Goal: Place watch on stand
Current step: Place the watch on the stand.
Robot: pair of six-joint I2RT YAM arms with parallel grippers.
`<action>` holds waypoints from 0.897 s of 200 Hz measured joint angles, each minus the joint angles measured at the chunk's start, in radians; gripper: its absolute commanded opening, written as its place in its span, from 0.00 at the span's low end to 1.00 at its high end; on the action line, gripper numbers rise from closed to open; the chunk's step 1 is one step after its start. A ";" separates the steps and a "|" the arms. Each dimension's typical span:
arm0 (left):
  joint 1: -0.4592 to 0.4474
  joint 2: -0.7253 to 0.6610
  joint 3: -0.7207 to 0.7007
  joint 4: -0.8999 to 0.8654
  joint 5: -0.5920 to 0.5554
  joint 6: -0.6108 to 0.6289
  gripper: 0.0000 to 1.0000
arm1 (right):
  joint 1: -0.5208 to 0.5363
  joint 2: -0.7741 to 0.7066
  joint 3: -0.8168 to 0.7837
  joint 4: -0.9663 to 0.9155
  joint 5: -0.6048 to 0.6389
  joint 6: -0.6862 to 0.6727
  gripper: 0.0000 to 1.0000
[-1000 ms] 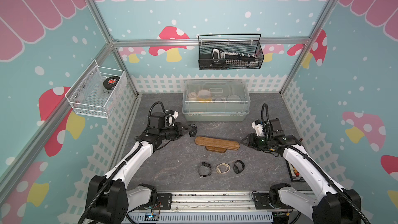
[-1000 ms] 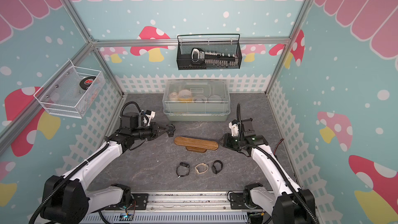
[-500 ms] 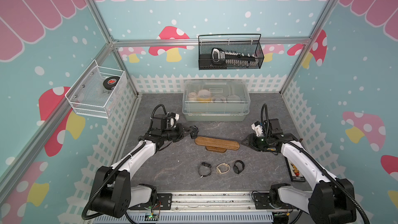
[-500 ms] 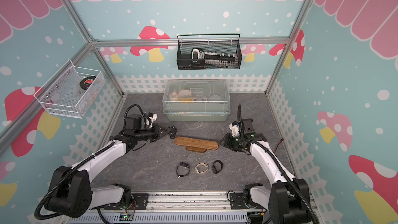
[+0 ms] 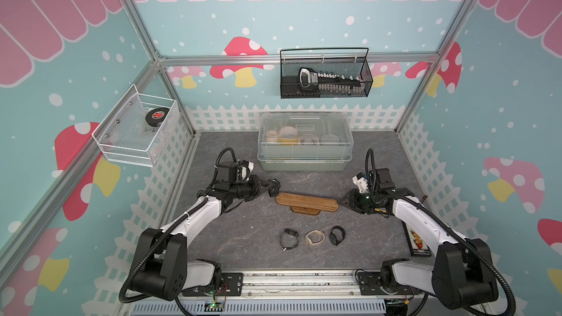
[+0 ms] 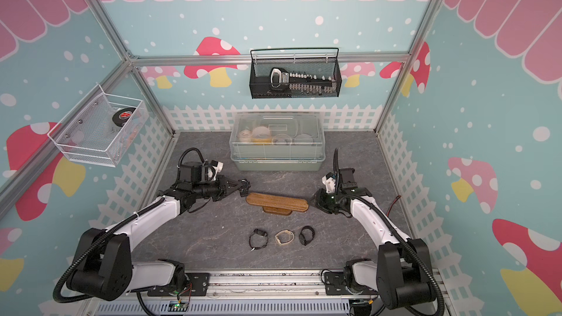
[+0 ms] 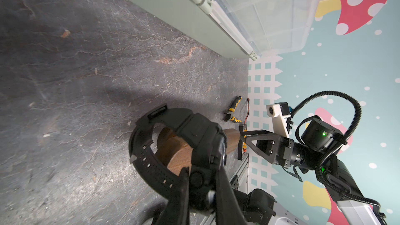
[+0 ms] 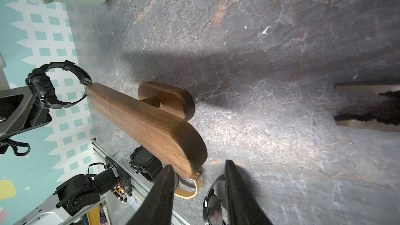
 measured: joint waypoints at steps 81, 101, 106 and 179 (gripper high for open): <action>-0.018 -0.001 0.000 -0.065 -0.014 0.011 0.00 | 0.000 0.032 -0.001 0.053 -0.019 0.008 0.37; -0.042 -0.001 0.000 -0.079 -0.025 0.015 0.00 | 0.000 0.040 -0.001 0.060 -0.021 0.009 0.37; -0.048 -0.001 0.000 -0.082 -0.027 0.016 0.00 | 0.000 0.042 -0.001 0.061 -0.021 0.009 0.37; -0.147 0.037 0.001 -0.093 -0.057 0.018 0.00 | 0.000 0.050 -0.001 0.074 -0.018 0.012 0.30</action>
